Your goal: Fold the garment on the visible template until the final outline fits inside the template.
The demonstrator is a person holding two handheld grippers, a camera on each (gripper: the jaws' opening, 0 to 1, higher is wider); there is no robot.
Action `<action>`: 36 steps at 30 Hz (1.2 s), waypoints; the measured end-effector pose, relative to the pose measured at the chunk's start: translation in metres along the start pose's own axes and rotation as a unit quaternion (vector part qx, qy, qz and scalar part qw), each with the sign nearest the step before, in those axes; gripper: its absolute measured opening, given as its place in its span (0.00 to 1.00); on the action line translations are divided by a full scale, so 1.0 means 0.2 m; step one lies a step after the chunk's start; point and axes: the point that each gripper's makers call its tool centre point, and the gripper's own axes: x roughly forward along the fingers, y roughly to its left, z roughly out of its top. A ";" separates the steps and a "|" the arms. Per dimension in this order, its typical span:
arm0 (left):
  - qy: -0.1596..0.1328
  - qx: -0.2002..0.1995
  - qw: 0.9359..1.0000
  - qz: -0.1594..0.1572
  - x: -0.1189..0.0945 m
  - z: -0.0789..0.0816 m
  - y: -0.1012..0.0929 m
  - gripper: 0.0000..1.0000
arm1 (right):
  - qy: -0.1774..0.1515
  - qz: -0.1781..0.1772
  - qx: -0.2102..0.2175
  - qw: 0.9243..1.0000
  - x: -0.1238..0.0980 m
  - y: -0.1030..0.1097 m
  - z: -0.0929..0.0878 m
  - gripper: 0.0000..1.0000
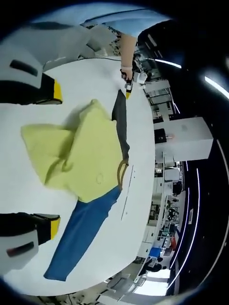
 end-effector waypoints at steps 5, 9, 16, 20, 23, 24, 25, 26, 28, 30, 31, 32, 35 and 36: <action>-0.020 -0.002 1.000 -0.021 -0.06 0.06 -0.07 0.58 | 0.002 0.004 -0.003 1.000 -0.02 0.02 -0.02 0.96; -0.041 0.021 0.998 -0.051 -0.13 0.11 -0.18 0.69 | 0.002 0.006 -0.003 1.000 -0.05 0.05 -0.05 0.96; -0.063 0.034 0.995 -0.073 -0.28 0.19 -0.31 0.75 | -0.001 0.003 -0.011 1.000 -0.10 0.10 -0.11 0.88; -0.054 0.088 0.991 -0.090 -0.36 0.18 -0.41 0.74 | -0.005 -0.004 -0.014 1.000 -0.12 0.13 -0.16 0.83; -0.062 0.107 0.987 -0.104 -0.42 0.20 -0.49 0.73 | -0.003 0.002 -0.002 1.000 -0.13 0.16 -0.20 0.71; -0.062 0.112 0.986 -0.110 -0.44 0.20 -0.52 0.73 | -0.002 0.006 -0.005 1.000 -0.12 0.18 -0.22 0.68; -0.062 0.122 0.984 -0.117 -0.46 0.21 -0.56 0.72 | 0.003 0.013 -0.005 1.000 -0.12 0.20 -0.23 0.68; -0.064 0.125 0.982 -0.123 -0.48 0.21 -0.59 0.72 | 0.008 0.020 -0.005 1.000 -0.12 0.22 -0.25 0.67; -0.064 0.131 0.980 -0.133 -0.51 0.21 -0.66 0.71 | 0.015 0.026 -0.012 0.999 -0.11 0.25 -0.28 0.65; -0.069 0.131 0.978 -0.147 -0.54 0.21 -0.73 0.70 | 0.014 0.027 -0.018 0.999 -0.11 0.26 -0.28 0.65; -0.069 0.129 0.977 -0.154 -0.56 0.21 -0.76 0.70 | 0.015 0.028 -0.018 0.999 -0.11 0.26 -0.28 0.65; -0.071 0.130 0.976 -0.162 -0.58 0.20 -0.81 0.70 | 0.015 0.029 -0.019 0.999 -0.11 0.26 -0.28 0.64; -0.068 0.130 0.974 -0.175 -0.62 0.16 -0.89 0.70 | 0.018 0.028 -0.031 0.999 -0.11 0.25 -0.29 0.63; -0.068 0.129 0.973 -0.180 -0.65 0.14 -0.93 0.69 | 0.019 0.028 -0.031 0.999 -0.11 0.24 -0.30 0.63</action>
